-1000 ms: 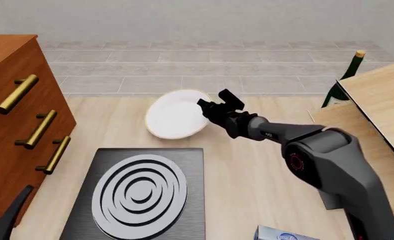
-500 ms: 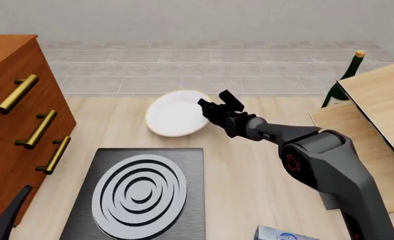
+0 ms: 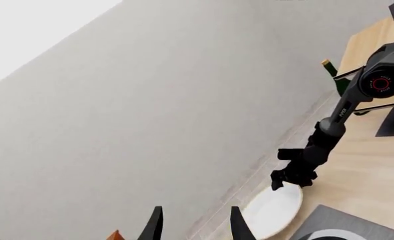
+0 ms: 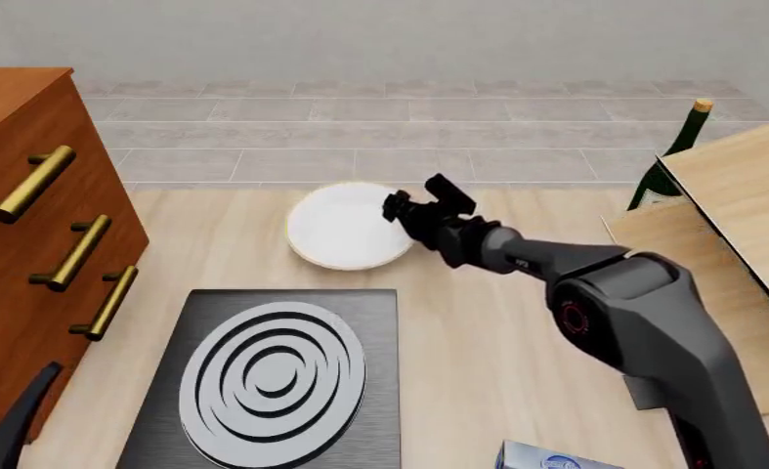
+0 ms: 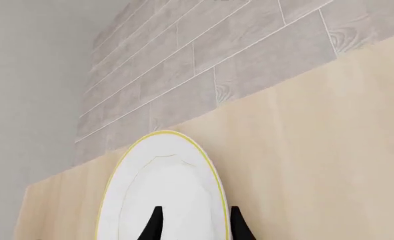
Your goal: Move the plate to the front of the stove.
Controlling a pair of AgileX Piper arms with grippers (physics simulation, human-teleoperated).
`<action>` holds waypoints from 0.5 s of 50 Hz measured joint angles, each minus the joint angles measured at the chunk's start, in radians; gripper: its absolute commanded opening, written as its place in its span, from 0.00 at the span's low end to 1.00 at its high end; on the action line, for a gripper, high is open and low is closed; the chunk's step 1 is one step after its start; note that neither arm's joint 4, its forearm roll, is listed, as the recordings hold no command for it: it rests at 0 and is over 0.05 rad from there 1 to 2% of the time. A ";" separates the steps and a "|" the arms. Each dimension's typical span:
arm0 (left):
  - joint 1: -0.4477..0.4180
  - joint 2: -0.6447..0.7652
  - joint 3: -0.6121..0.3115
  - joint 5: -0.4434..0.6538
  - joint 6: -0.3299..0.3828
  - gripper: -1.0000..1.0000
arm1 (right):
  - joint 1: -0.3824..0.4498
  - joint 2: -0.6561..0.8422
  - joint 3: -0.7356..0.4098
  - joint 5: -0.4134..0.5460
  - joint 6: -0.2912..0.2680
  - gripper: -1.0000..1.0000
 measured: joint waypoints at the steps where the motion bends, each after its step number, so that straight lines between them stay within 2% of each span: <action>1: 0.000 0.000 0.000 0.000 0.000 1.00 | -0.001 -0.001 0.000 0.003 -0.003 1.00; 6: 0.000 0.000 -0.001 -0.002 -0.002 1.00 | -0.015 -0.011 -0.010 0.031 -0.035 1.00; 17: -0.007 -0.001 0.001 -0.009 -0.009 1.00 | -0.079 -0.036 -0.073 0.153 -0.181 1.00; 25: -0.009 0.000 0.001 -0.013 -0.013 1.00 | -0.118 -0.061 -0.092 0.207 -0.257 1.00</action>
